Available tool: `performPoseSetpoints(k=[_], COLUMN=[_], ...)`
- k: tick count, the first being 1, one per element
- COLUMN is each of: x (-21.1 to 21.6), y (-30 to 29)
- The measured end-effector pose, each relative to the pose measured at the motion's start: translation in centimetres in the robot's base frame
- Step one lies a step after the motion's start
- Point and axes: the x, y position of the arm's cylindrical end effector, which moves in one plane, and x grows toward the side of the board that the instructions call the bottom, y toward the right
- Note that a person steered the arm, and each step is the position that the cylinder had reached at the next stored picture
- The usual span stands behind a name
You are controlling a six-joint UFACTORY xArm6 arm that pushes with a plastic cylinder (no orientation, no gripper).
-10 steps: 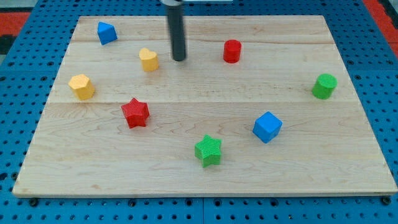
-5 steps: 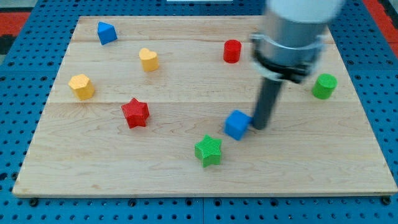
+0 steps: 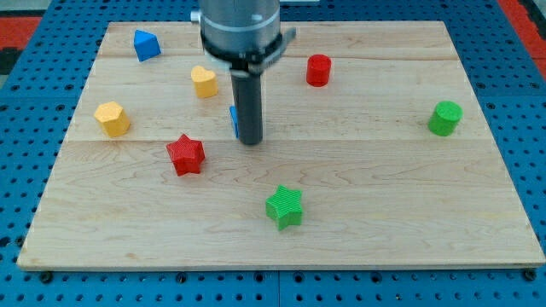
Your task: Push the blue cube to the top center
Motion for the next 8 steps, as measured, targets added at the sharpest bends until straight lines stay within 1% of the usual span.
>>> performPoseSetpoints(k=[1, 2, 3, 4, 5, 6, 7, 8], x=[-5.7, -9.2, -13.6, -14.3, -16.9, -18.1, -17.7, -17.6], y=[-2.9, -3.2, -3.3, -9.3, -8.3, -4.3, -0.9, 1.2])
